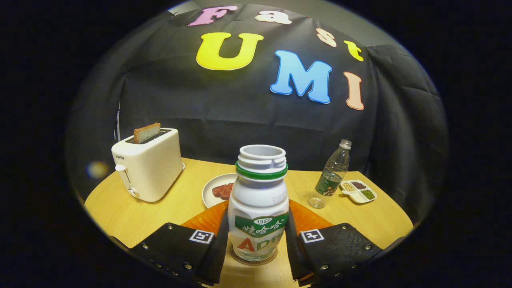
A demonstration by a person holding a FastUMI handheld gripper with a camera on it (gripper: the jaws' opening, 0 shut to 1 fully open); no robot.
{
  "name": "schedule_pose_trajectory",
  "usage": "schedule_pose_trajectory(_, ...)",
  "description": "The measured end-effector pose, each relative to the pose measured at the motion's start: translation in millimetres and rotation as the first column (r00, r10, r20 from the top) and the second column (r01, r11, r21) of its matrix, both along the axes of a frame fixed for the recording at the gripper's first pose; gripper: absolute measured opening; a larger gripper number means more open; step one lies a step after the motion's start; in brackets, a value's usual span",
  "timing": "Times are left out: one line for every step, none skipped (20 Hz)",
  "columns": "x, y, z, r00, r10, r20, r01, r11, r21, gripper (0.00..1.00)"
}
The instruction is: Take the bottle from table, then pour the juice into the cup, finally place the bottle on the coaster
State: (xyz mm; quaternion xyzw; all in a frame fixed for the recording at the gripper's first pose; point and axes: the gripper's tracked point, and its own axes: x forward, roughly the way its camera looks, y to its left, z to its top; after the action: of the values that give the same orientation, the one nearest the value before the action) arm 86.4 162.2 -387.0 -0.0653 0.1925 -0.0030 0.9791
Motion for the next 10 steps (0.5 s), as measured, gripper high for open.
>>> schedule_pose_trajectory(0, 1, -4, 1.000, 0.003, -0.002, -0.003, 1.000, 0.004, 0.64)
schedule_pose_trajectory(1, 0, -8, 1.000, 0.003, -0.005, -0.003, 1.000, 0.002, 0.64)
schedule_pose_trajectory(2, 0, -10, 1.000, 0.005, -0.007, -0.005, 1.000, 0.000, 0.64)
schedule_pose_trajectory(4, -1, -13, 1.000, 0.006, -0.010, -0.006, 1.000, -0.001, 0.64)
schedule_pose_trajectory(5, 0, -16, 1.000, 0.009, -0.011, -0.009, 1.000, 0.003, 0.64)
schedule_pose_trajectory(6, 0, -18, 1.000, 0.010, -0.009, -0.010, 1.000, 0.004, 0.64)
schedule_pose_trajectory(7, 0, -19, 1.000, 0.008, -0.007, -0.008, 1.000, 0.001, 0.64)
schedule_pose_trajectory(7, -1, -21, 1.000, 0.007, -0.007, -0.007, 1.000, -0.005, 0.64)
schedule_pose_trajectory(8, -1, -23, 1.000, 0.008, -0.005, -0.009, 1.000, -0.010, 0.64)
schedule_pose_trajectory(9, 0, -25, 1.000, 0.009, -0.008, -0.009, 1.000, -0.016, 0.64)
